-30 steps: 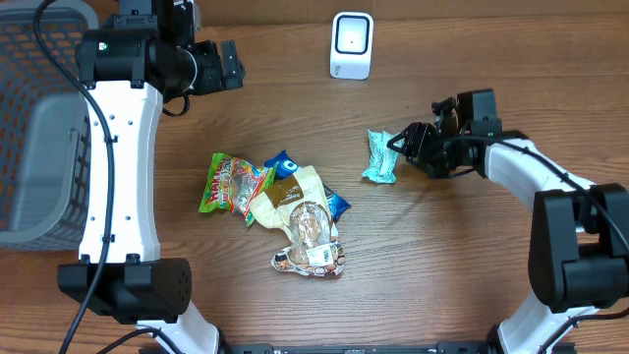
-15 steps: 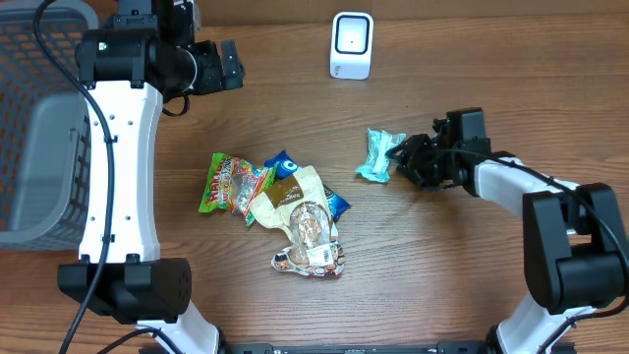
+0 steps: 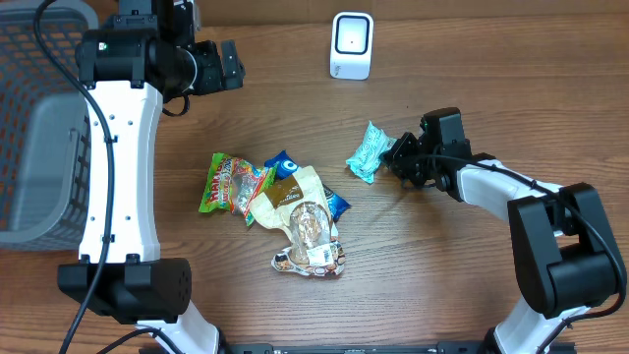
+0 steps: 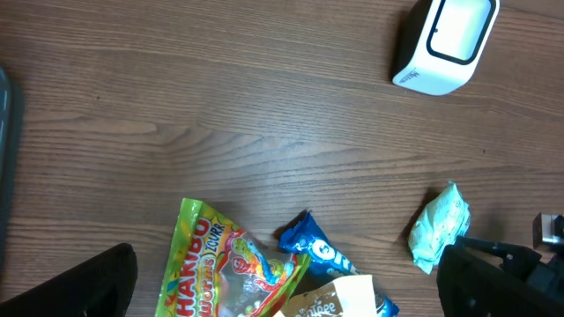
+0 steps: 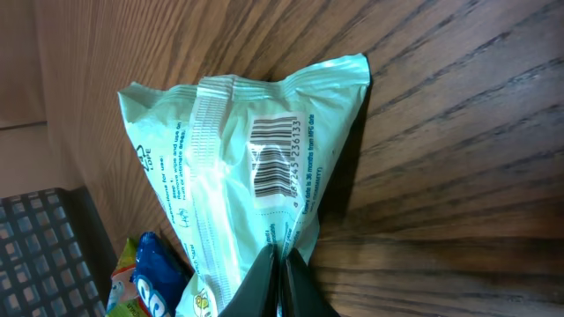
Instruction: Scan the item barcode
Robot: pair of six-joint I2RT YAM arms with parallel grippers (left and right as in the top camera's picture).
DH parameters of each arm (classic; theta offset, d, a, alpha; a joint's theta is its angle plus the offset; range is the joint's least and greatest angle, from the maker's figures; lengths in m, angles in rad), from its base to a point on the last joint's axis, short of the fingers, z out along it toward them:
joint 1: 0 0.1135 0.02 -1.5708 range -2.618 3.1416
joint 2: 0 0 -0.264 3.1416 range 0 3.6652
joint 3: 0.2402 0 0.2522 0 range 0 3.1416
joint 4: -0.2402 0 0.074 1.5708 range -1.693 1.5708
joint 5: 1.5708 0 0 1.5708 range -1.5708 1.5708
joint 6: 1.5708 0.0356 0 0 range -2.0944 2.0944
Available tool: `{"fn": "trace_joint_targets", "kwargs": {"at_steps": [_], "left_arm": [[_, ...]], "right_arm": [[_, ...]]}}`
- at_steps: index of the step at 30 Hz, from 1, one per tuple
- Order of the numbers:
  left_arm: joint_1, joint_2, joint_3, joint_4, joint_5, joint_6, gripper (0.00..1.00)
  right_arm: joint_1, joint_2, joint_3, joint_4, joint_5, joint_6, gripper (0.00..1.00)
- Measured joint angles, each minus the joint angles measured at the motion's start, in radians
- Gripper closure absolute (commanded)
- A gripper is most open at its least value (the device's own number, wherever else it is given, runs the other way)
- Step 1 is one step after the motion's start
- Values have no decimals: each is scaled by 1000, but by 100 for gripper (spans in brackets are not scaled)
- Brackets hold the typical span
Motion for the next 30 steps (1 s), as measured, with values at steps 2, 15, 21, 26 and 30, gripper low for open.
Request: {"fn": "trace_joint_targets", "kwargs": {"at_steps": [2, 15, 21, 26, 30], "left_arm": [[0, 0, 0, 0, 0, 0, 0], [0, 0, 0, 0, 0, 0, 0], [0, 0, 0, 0, 0, 0, 0], [0, 0, 0, 0, 0, 0, 0], [0, 0, 0, 0, 0, 0, 0]], "right_arm": [[0, 0, 0, 3, -1, -4, 96], [3, -68, 123, -292, 100, -328, 96], [64, -77, 330, -596, 304, -561, 96], [182, -92, 428, -717, 550, -678, 96], [272, -95, 431, -768, 694, -694, 82]]}}
